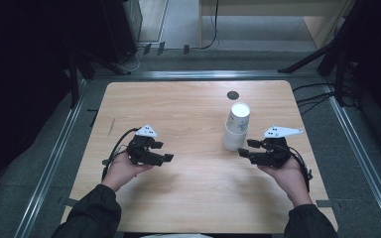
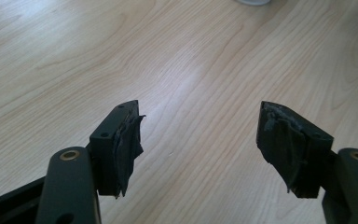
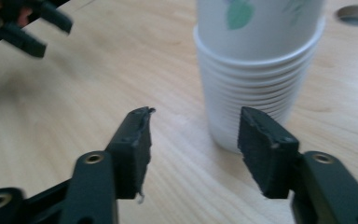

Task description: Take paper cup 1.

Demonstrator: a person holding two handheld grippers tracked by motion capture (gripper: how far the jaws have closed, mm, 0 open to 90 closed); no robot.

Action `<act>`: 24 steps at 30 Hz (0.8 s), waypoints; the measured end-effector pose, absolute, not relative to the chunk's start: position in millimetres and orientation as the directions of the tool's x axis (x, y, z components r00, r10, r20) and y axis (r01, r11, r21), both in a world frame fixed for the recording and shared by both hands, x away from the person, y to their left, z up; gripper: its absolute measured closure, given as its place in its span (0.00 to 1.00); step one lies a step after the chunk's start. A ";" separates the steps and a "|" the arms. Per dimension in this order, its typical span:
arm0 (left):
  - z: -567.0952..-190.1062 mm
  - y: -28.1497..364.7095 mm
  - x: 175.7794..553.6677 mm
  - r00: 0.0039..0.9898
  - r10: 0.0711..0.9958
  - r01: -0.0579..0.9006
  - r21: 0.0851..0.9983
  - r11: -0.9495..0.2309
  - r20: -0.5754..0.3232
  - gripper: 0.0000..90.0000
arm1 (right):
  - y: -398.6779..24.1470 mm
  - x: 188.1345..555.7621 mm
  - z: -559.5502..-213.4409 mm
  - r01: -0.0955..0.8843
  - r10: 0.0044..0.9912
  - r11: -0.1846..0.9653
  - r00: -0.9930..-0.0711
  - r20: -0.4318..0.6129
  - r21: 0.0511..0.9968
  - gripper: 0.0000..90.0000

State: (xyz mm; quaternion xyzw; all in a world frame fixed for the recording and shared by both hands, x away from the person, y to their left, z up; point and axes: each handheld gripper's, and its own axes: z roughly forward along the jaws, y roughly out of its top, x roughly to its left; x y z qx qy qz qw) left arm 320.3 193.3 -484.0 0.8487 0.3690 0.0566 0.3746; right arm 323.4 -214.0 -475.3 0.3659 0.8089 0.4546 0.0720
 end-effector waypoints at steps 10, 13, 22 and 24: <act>-480.7 198.6 321.4 0.735 0.653 0.565 0.696 -0.444 -0.181 0.35 | -218.8 322.1 -476.4 0.512 0.635 0.355 -0.746 0.200 0.782 0.51; -480.2 198.8 321.5 0.737 0.652 0.564 0.696 -0.444 -0.181 0.34 | -219.2 321.8 -475.2 0.502 0.634 0.353 -0.749 0.193 0.789 0.51; -479.0 198.8 319.1 0.739 0.649 0.561 0.696 -0.448 -0.178 0.34 | -218.3 321.9 -466.8 0.483 0.624 0.383 -0.763 0.165 0.787 0.44; -479.3 198.7 318.6 0.741 0.647 0.563 0.693 -0.451 -0.181 0.33 | -219.5 321.9 -463.9 0.487 0.626 0.385 -0.762 0.166 0.784 0.43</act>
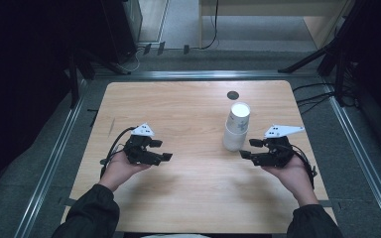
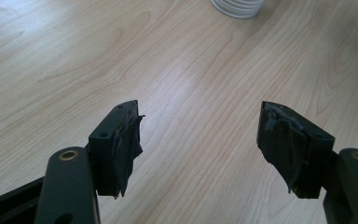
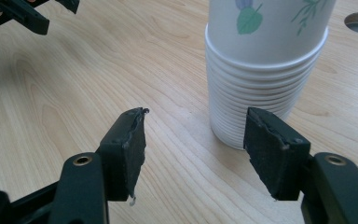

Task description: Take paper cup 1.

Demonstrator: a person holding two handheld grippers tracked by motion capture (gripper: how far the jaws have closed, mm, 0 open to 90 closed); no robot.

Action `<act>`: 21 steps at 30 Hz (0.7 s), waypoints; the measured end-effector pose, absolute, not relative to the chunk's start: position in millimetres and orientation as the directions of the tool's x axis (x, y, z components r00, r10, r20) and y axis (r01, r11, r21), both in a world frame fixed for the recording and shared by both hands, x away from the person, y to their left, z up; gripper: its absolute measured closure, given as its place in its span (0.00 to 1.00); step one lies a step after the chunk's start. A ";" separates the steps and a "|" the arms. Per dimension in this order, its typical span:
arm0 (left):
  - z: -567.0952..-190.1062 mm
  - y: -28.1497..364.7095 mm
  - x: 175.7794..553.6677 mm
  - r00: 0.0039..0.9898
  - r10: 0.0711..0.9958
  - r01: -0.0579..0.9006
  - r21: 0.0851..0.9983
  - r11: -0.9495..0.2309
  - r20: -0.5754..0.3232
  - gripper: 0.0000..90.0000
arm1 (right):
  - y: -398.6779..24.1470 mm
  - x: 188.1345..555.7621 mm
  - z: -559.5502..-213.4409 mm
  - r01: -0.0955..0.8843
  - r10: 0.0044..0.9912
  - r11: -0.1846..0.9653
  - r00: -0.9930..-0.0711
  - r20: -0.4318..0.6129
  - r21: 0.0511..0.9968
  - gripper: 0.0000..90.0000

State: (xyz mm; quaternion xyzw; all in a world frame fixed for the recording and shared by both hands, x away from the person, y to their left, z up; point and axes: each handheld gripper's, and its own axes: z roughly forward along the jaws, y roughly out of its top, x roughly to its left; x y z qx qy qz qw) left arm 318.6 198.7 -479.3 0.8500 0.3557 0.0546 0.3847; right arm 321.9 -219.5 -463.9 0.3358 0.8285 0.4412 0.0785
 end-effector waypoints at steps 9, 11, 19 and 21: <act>-476.4 201.3 314.4 0.753 0.626 0.557 0.702 -0.444 -0.202 0.33 | -220.8 333.4 -449.5 0.459 0.598 0.445 -0.792 0.127 0.769 0.40; -475.8 201.5 313.8 0.754 0.625 0.555 0.704 -0.444 -0.201 0.33 | -219.9 336.2 -444.2 0.446 0.600 0.487 -0.796 0.084 0.751 0.39; -476.2 200.4 310.0 0.764 0.616 0.547 0.700 -0.459 -0.194 0.33 | -229.4 352.3 -417.7 0.435 0.586 0.453 -0.803 0.107 0.778 0.38; -476.0 200.9 309.3 0.765 0.615 0.546 0.699 -0.462 -0.191 0.33 | -232.6 357.4 -410.7 0.421 0.597 0.450 -0.797 0.084 0.788 0.38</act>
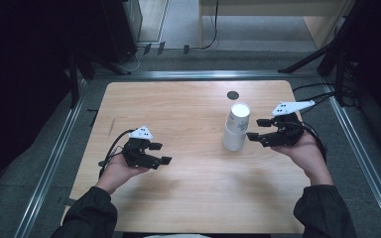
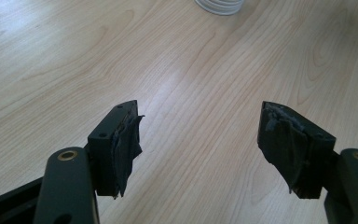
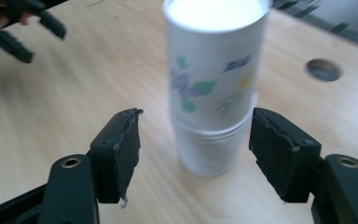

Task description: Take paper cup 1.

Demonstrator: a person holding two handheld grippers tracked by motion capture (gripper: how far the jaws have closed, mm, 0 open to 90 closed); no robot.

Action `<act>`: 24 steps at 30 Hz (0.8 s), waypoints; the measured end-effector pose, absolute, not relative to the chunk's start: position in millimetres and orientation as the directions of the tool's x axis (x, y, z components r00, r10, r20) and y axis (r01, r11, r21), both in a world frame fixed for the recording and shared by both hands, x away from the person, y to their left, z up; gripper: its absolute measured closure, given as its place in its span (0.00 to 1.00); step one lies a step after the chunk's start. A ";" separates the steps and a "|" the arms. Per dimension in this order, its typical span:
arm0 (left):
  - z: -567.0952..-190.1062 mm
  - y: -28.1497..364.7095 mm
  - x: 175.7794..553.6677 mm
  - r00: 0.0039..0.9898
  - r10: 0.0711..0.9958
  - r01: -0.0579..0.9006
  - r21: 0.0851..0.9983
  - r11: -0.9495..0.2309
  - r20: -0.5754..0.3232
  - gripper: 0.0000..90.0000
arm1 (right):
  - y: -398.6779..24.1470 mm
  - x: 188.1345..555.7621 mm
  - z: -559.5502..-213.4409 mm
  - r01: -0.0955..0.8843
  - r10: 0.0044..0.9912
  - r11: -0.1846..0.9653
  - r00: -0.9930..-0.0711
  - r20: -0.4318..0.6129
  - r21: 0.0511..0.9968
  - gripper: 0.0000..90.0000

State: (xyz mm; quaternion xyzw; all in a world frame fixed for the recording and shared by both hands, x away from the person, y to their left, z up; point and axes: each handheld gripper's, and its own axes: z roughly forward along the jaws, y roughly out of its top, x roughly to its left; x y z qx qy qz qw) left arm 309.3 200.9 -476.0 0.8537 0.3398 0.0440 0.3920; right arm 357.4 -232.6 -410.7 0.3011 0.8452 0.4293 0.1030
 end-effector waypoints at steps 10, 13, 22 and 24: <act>-475.6 203.0 304.0 0.771 0.605 0.541 0.704 -0.461 -0.196 0.33 | -228.2 375.5 -398.6 0.398 0.578 0.493 -0.815 0.051 0.774 0.35; -476.1 204.0 302.2 0.772 0.605 0.542 0.699 -0.466 -0.195 0.33 | -225.3 379.3 -397.9 0.398 0.567 0.493 -0.822 0.061 0.774 0.33; -479.2 202.1 298.0 0.777 0.599 0.544 0.686 -0.484 -0.193 0.33 | -206.8 398.2 -392.3 0.385 0.516 0.612 -0.856 0.020 0.691 0.29; -480.4 201.0 297.3 0.780 0.596 0.543 0.680 -0.494 -0.191 0.33 | -204.3 402.9 -390.1 0.387 0.513 0.622 -0.858 0.020 0.681 0.28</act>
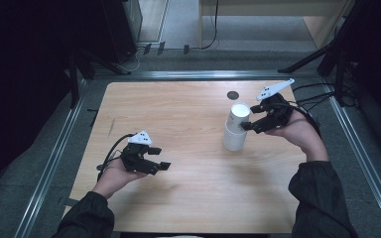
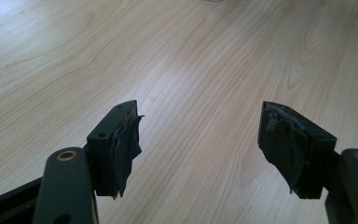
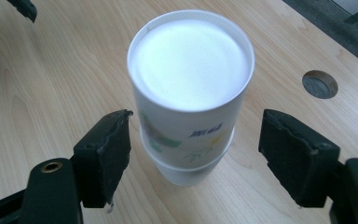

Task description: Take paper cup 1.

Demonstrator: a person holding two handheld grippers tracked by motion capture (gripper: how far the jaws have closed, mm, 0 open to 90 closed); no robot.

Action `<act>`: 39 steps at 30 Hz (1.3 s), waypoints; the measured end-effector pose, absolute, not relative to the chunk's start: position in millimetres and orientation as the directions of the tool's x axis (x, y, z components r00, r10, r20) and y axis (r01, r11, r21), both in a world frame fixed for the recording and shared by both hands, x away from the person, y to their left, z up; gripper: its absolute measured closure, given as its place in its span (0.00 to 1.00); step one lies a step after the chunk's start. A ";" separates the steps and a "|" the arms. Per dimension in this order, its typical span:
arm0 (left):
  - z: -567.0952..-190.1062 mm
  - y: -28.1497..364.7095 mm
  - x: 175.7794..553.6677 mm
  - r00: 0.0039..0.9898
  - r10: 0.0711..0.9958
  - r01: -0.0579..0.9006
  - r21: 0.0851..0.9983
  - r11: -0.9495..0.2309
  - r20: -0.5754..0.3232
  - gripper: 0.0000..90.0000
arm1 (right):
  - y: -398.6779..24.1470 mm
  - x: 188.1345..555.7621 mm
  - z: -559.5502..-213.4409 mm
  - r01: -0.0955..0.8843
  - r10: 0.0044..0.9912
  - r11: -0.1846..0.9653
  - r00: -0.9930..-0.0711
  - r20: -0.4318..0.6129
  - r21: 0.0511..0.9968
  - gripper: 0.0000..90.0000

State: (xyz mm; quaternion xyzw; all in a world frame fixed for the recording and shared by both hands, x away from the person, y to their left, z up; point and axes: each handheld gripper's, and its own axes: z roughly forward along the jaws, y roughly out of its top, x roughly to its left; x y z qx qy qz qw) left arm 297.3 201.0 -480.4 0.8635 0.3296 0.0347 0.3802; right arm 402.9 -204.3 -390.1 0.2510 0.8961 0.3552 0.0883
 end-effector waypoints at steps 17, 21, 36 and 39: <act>-482.9 198.8 290.6 0.792 0.584 0.537 0.661 -0.524 -0.180 0.32 | -181.1 419.4 -389.9 0.363 0.460 0.679 -0.888 0.016 0.638 0.29; -483.9 197.8 290.8 0.793 0.582 0.538 0.657 -0.528 -0.181 0.32 | -181.9 419.4 -389.1 0.372 0.465 0.673 -0.885 0.026 0.639 0.34; -485.1 194.9 291.0 0.798 0.576 0.534 0.649 -0.542 -0.177 0.32 | -184.3 417.0 -388.2 0.371 0.467 0.674 -0.884 0.021 0.639 0.36; -485.4 194.7 291.2 0.799 0.574 0.534 0.648 -0.544 -0.177 0.32 | -184.9 416.5 -386.3 0.377 0.472 0.669 -0.881 0.027 0.641 0.36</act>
